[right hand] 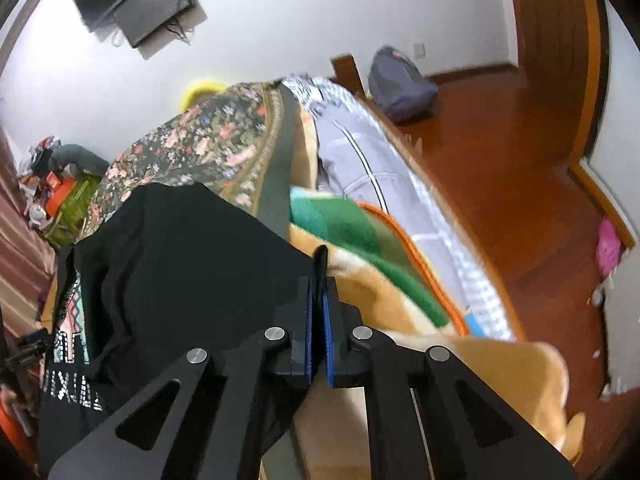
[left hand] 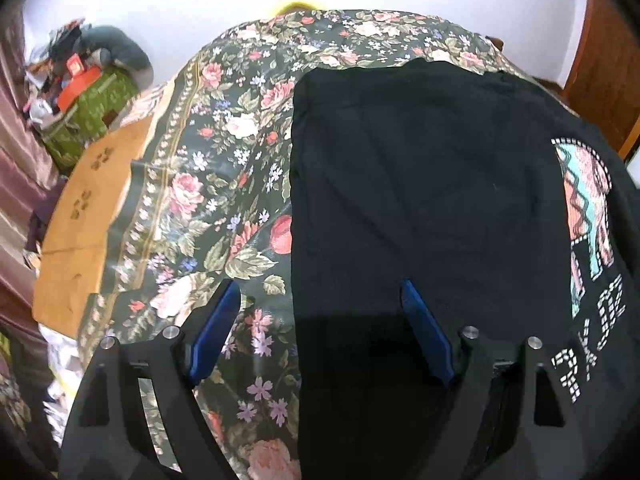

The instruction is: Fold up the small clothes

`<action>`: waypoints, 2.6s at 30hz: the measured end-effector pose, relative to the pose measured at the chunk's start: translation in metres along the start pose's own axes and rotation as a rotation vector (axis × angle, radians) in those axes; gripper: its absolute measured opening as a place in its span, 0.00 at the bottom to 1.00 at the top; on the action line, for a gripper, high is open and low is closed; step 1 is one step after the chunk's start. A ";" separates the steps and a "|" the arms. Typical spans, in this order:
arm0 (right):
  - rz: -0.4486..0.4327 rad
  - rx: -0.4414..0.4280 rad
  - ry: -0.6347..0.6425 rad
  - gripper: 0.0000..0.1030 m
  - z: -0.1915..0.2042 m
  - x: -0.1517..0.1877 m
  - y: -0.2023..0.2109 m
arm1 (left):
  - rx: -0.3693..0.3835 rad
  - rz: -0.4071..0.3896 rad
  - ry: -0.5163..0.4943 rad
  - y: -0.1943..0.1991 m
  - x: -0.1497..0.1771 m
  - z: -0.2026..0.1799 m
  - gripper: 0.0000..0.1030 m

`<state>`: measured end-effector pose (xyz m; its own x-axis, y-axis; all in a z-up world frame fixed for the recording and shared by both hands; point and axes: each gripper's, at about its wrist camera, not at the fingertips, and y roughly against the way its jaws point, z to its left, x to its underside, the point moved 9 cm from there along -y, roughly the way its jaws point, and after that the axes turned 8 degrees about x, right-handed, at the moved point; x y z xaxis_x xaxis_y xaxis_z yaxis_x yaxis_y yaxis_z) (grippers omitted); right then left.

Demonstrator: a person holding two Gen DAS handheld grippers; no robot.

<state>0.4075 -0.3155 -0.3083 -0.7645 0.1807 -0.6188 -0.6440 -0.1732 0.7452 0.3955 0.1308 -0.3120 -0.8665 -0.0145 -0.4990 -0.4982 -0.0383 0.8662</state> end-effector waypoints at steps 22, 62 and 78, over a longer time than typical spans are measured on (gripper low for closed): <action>-0.164 -0.137 0.350 0.02 0.189 -0.115 0.083 | -0.032 -0.078 -0.033 0.054 0.013 0.016 0.80; 0.141 -0.200 0.290 0.35 0.179 -0.004 -0.076 | 0.216 0.029 0.137 -0.027 -0.046 0.018 0.10; 0.123 -0.149 0.455 0.40 0.182 0.005 -0.038 | 0.088 0.058 0.043 -0.012 -0.039 0.019 0.16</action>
<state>0.4337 -0.1315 -0.2945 -0.7482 -0.2848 -0.5993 -0.5202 -0.3088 0.7963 0.4349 0.1512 -0.3029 -0.8927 -0.0571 -0.4470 -0.4497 0.0517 0.8917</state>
